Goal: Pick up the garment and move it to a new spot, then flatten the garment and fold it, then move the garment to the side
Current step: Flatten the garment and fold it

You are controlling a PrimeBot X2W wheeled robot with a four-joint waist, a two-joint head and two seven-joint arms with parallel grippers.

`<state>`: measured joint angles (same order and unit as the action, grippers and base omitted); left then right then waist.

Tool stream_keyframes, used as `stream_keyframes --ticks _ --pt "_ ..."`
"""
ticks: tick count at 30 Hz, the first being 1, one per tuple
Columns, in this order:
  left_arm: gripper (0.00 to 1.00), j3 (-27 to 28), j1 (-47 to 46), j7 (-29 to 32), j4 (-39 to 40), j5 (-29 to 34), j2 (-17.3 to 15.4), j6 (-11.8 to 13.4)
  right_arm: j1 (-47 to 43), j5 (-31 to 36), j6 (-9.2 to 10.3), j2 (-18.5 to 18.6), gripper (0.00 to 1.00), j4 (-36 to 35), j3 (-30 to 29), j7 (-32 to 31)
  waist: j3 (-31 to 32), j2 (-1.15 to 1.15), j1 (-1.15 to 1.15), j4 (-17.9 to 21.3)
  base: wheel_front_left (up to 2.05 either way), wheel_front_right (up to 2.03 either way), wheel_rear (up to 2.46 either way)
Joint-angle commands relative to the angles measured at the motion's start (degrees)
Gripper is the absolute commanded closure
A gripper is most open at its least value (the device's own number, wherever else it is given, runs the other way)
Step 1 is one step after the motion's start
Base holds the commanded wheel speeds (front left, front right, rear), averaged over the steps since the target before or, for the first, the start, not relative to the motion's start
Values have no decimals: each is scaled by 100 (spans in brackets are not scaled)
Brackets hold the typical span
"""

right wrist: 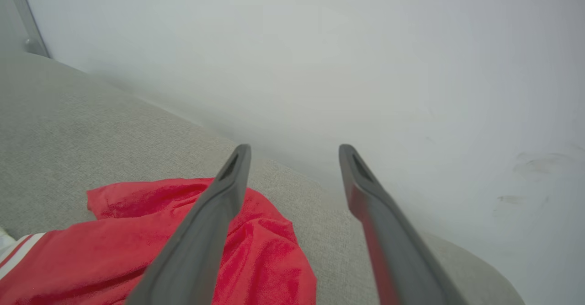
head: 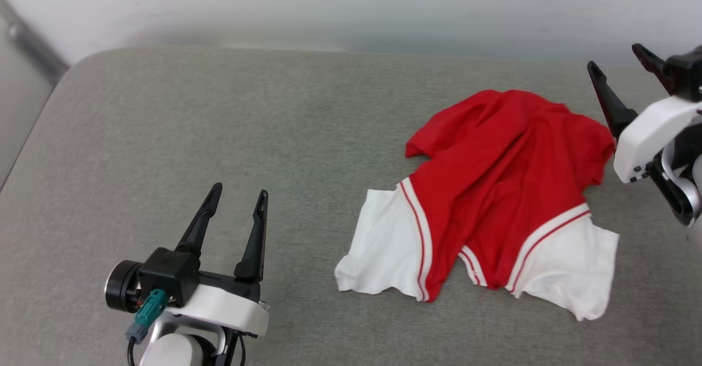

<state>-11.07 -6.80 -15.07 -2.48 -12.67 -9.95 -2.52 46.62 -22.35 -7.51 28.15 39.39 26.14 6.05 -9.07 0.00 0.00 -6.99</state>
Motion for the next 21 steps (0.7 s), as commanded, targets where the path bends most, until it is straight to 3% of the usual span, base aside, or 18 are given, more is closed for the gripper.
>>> stream_keyframes --ticks 1,8,15,21 --pt "0 20 59 -14 7 -11 12 -3 -129 -40 4 -32 0 -58 -91 61 150 0 0 224 0 0 0" --pt "0 213 208 -14 60 -131 105 -85 -1439 47 4 -335 0 -1055 -1213 430 244 0 0 594 0 0 0" --pt "0 312 371 -15 49 -86 200 -180 -3133 433 4 -969 0 -2590 -2356 489 234 0 0 762 0 0 0" --pt "0 238 572 -15 -39 11 218 -257 -4084 777 4 -1515 0 -3744 -2796 282 192 0 0 879 0 0 0"
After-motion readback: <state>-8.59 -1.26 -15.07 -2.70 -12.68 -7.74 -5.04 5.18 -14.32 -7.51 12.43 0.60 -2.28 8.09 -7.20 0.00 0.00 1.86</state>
